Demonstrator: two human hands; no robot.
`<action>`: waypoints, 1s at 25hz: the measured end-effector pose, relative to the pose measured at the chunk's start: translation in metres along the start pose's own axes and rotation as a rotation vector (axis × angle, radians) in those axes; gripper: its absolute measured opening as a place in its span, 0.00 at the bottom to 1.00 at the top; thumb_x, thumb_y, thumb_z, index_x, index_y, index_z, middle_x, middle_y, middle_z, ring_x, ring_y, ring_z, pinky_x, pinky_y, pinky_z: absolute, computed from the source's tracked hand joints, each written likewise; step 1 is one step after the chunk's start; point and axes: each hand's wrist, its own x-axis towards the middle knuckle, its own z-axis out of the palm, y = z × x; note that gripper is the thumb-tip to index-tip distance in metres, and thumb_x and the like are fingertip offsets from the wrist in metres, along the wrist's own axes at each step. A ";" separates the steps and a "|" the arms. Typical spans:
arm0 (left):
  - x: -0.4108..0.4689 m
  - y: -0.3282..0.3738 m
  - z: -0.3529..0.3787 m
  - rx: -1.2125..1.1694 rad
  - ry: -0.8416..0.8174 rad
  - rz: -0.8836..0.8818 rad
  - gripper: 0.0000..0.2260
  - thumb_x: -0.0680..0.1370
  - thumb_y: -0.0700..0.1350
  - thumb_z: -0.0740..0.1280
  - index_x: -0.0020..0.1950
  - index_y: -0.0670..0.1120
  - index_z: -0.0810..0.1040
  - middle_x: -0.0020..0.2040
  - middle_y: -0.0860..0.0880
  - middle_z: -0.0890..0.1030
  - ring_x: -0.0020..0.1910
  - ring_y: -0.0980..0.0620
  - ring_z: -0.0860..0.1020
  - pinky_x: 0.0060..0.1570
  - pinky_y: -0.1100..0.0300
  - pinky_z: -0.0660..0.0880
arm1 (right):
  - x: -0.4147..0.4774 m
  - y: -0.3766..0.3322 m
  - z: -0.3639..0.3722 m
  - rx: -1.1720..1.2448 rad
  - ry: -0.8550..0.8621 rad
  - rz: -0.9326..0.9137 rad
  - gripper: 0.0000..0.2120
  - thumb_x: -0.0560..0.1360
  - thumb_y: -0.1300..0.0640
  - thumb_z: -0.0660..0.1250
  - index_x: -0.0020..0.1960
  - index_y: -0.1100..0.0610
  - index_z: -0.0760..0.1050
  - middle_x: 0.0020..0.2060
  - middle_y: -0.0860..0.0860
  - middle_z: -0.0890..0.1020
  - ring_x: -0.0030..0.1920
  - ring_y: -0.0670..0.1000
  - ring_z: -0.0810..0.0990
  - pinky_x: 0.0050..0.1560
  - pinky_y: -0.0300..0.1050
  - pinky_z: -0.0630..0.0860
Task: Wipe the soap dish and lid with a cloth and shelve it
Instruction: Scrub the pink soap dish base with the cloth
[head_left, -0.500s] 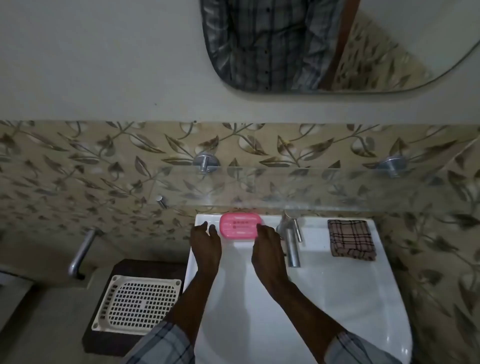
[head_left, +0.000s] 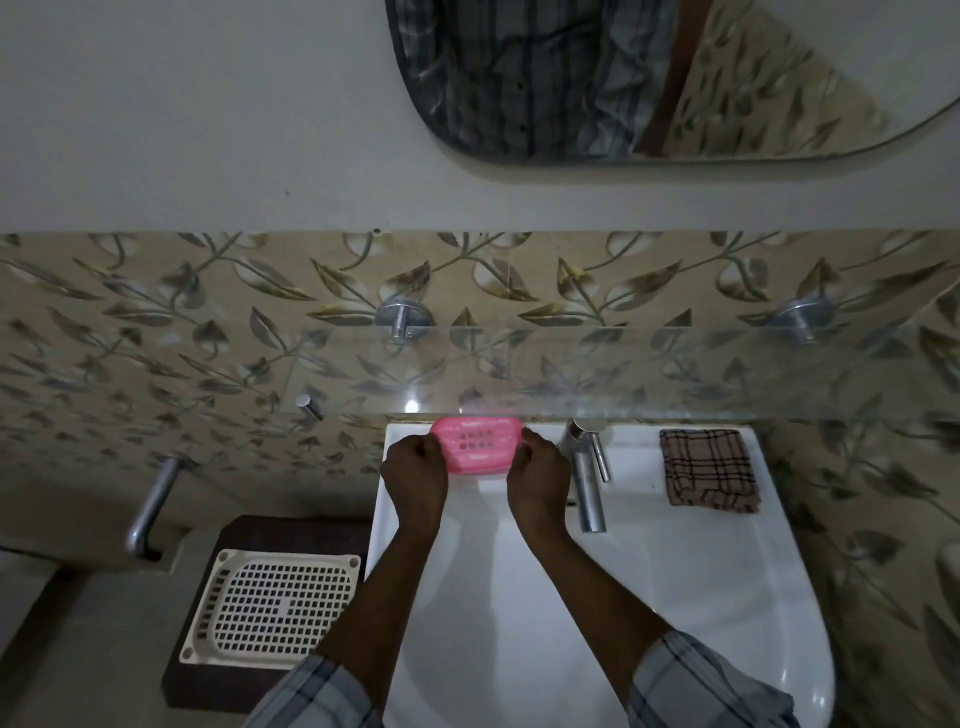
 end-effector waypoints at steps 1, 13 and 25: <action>-0.002 0.003 -0.003 -0.122 0.033 -0.062 0.19 0.81 0.45 0.60 0.34 0.36 0.75 0.34 0.40 0.80 0.37 0.40 0.80 0.39 0.51 0.76 | 0.000 -0.004 -0.004 0.102 0.042 0.020 0.12 0.80 0.67 0.60 0.56 0.62 0.82 0.49 0.57 0.86 0.51 0.57 0.84 0.48 0.43 0.76; -0.028 -0.004 -0.062 -1.080 -1.125 -0.722 0.29 0.76 0.59 0.64 0.67 0.38 0.77 0.69 0.30 0.72 0.59 0.33 0.79 0.60 0.38 0.76 | -0.040 -0.013 -0.076 0.292 -0.222 -0.116 0.10 0.79 0.61 0.66 0.58 0.61 0.82 0.46 0.55 0.87 0.47 0.50 0.84 0.50 0.42 0.78; -0.068 -0.034 -0.069 -1.045 -0.996 -0.828 0.29 0.76 0.57 0.64 0.66 0.34 0.76 0.66 0.32 0.76 0.57 0.34 0.79 0.66 0.39 0.68 | 0.054 0.179 -0.188 -0.926 -0.338 -0.301 0.47 0.75 0.49 0.71 0.80 0.56 0.43 0.80 0.56 0.48 0.80 0.59 0.48 0.79 0.56 0.48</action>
